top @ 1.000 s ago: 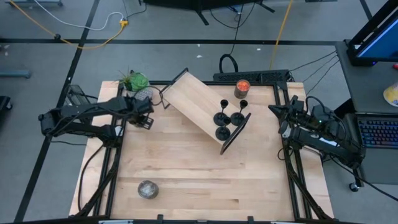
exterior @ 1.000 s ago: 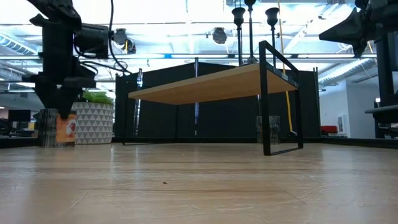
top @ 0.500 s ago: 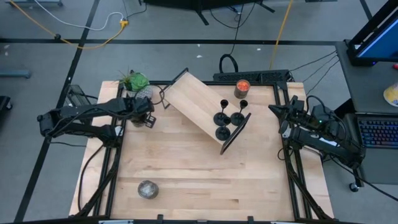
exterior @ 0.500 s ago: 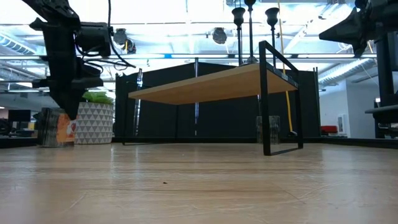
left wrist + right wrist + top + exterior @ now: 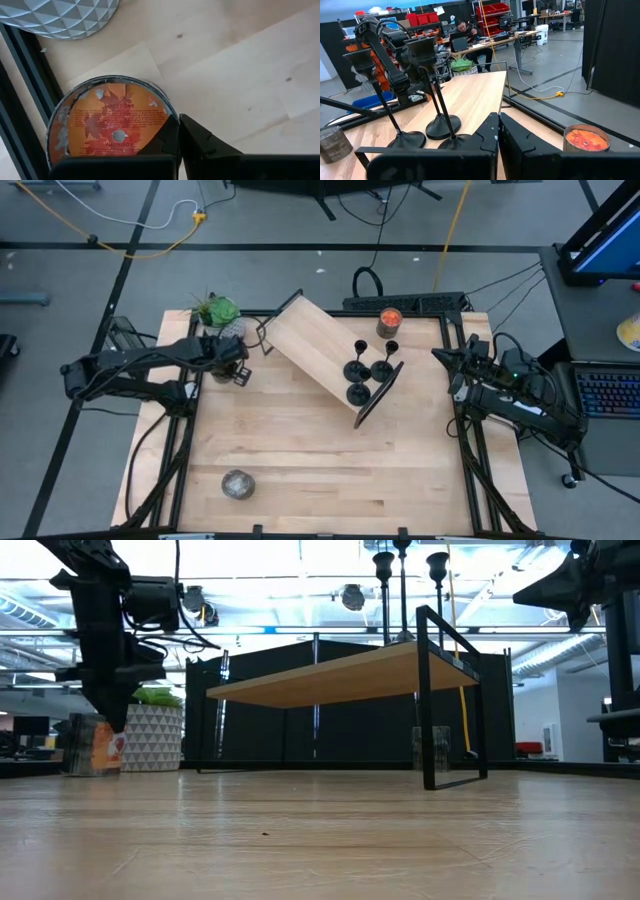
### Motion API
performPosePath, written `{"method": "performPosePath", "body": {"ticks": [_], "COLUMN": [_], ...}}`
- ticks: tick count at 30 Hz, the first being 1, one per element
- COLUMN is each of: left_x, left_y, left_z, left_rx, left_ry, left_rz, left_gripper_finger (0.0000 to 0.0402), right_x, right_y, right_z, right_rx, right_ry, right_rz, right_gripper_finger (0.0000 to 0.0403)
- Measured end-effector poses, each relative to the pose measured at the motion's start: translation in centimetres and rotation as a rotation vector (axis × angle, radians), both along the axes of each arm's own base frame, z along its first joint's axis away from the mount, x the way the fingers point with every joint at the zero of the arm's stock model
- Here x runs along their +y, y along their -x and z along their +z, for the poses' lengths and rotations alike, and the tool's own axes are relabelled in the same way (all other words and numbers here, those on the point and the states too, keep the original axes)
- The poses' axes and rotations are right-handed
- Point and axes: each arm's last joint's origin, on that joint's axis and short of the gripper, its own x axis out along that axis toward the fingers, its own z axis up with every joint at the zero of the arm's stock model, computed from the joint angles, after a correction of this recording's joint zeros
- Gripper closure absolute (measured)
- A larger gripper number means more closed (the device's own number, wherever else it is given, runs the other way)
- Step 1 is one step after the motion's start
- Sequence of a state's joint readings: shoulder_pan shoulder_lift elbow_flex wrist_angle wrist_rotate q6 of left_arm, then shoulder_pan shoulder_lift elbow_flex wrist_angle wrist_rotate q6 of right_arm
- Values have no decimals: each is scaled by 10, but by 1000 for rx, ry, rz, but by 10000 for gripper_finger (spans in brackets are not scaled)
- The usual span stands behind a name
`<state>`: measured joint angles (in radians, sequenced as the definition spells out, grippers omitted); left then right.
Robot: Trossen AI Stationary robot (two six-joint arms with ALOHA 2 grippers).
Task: Pick & Place candle stick holders
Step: Put the left orange scented candle on the shelf
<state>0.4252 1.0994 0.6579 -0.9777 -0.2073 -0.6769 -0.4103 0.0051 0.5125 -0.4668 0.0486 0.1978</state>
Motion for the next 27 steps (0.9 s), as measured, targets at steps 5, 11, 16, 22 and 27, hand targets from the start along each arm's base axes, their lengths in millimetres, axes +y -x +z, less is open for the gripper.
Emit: {"method": "performPosePath", "body": {"ticks": [5,11,16,22,27], "left_x": [0,-4,-14,-35,-51], "left_y": [-4,-8,-14,-32,-43], "left_z": [9,17,35,86,145], "left_rx": [-27,-57,-92,-251,-432], "left_ry": [46,104,169,224,159], "left_rz": [-53,-107,-175,-335,-400], "left_gripper_finger": [399,400,401,401,401], "right_x": [0,0,0,0,0], "right_y": [0,0,0,0,0], "right_z": [0,0,0,0,0], "right_rx": [0,0,0,0,0], "right_ry": [0,0,0,0,1], "right_rz": [0,0,0,-2,-2], "right_gripper_finger": [403,403,403,403,403]}}
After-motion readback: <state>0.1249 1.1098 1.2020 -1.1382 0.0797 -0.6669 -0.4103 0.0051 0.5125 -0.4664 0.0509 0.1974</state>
